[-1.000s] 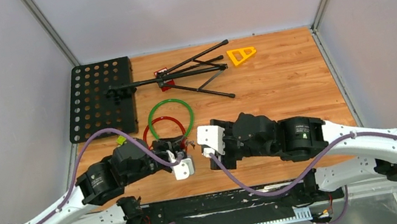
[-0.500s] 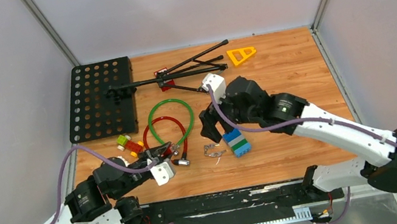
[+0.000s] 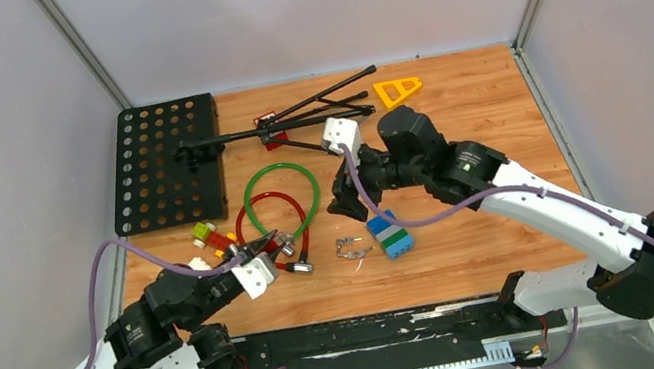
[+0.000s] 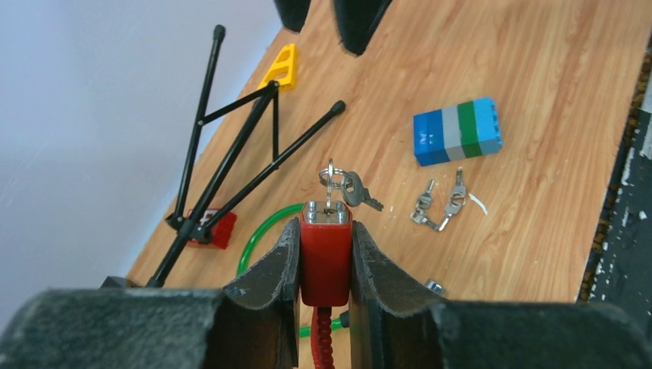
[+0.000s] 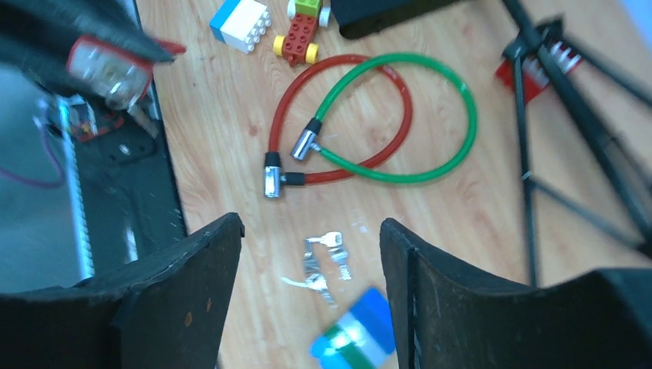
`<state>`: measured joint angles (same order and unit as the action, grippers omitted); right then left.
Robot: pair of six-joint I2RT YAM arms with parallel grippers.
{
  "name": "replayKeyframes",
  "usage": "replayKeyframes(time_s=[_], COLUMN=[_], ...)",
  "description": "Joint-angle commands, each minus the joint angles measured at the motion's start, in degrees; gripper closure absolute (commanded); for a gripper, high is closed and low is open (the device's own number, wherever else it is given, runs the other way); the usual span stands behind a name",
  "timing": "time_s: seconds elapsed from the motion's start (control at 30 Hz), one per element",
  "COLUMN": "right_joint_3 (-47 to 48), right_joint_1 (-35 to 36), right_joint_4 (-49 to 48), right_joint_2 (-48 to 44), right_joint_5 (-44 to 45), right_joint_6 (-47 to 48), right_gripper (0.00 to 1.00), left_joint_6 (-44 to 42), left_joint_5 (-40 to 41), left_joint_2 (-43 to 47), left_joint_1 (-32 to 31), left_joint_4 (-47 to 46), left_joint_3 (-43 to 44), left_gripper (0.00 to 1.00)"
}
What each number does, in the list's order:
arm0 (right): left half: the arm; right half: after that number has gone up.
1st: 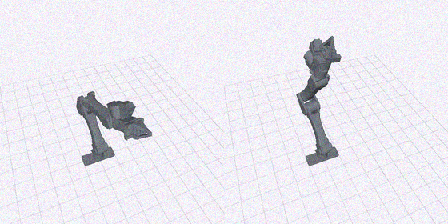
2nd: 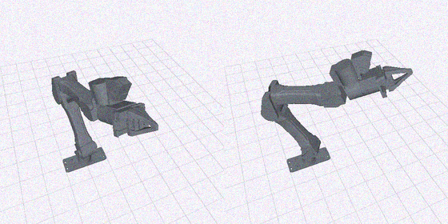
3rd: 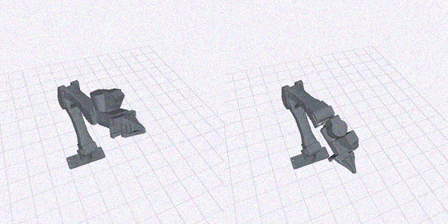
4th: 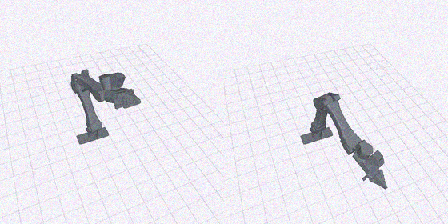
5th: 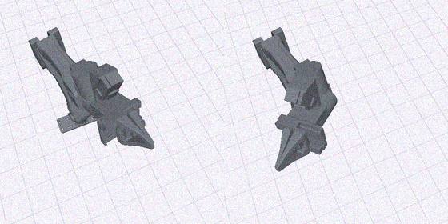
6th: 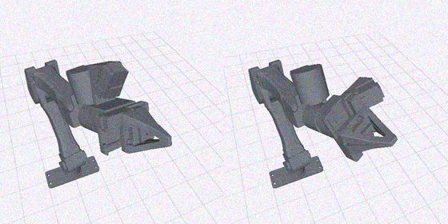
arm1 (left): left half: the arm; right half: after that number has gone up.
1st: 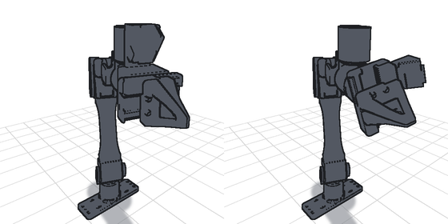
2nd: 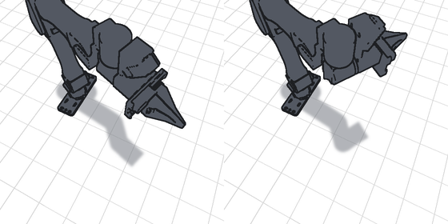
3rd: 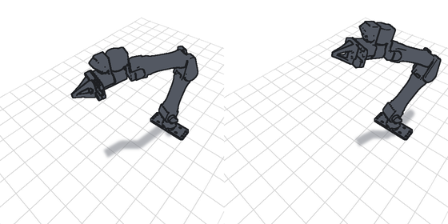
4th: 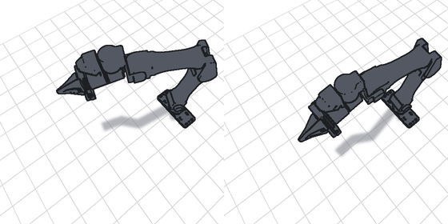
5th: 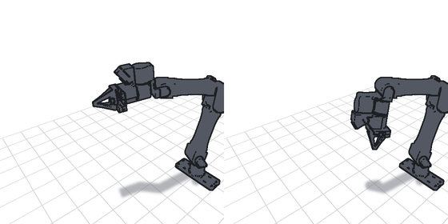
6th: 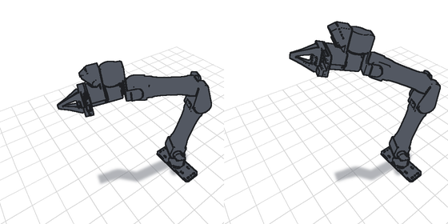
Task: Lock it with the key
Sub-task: Lock the lock.
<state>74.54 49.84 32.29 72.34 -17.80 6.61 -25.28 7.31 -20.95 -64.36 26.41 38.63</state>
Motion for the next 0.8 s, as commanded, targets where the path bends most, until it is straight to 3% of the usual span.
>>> replayKeyframes(time_s=[0.0,0.1,0.23,0.4,0.57,0.77], right_joint_3=[-3.4,-8.3,-7.0,-6.6,-6.6,-8.2], right_joint_1=[0.4,0.7,1.7,3.9,5.0,6.5], right_joint_4=[-6.6,-11.5,-11.1,-9.6,-8.4,-11.2], right_joint_2=[-7.0,-11.5,-12.4,-12.6,-11.5,-10.1], right_joint_5=[-9.9,-15.6,-20.9,-20.2,-21.7,-19.9], right_joint_6=[28.0,37.5,38.6,42.6,42.6,41.0], right_gripper=[0.34,0.31,0.30,0.32,0.36,0.37], left_joint_6=[0.6,-1.7,-4.8,-6.2,-7.6,-8.6], left_joint_5=[4.5,2.5,-3.8,-9.3,-12.7,-13.1], left_joint_2=[0.3,-3.6,-9.1,-12.6,-16.4,-18.2], left_joint_1=[0.2,0.2,0.2,0.2,0.2,0.2], left_joint_4=[-9.9,-10.1,-10.3,-14.0,-11.5,-11.4], left_joint_3=[-0.5,1.6,5.0,5.9,9.6,10.7], left_gripper=[1.00,1.00,1.00,1.00,1.00,1.00])
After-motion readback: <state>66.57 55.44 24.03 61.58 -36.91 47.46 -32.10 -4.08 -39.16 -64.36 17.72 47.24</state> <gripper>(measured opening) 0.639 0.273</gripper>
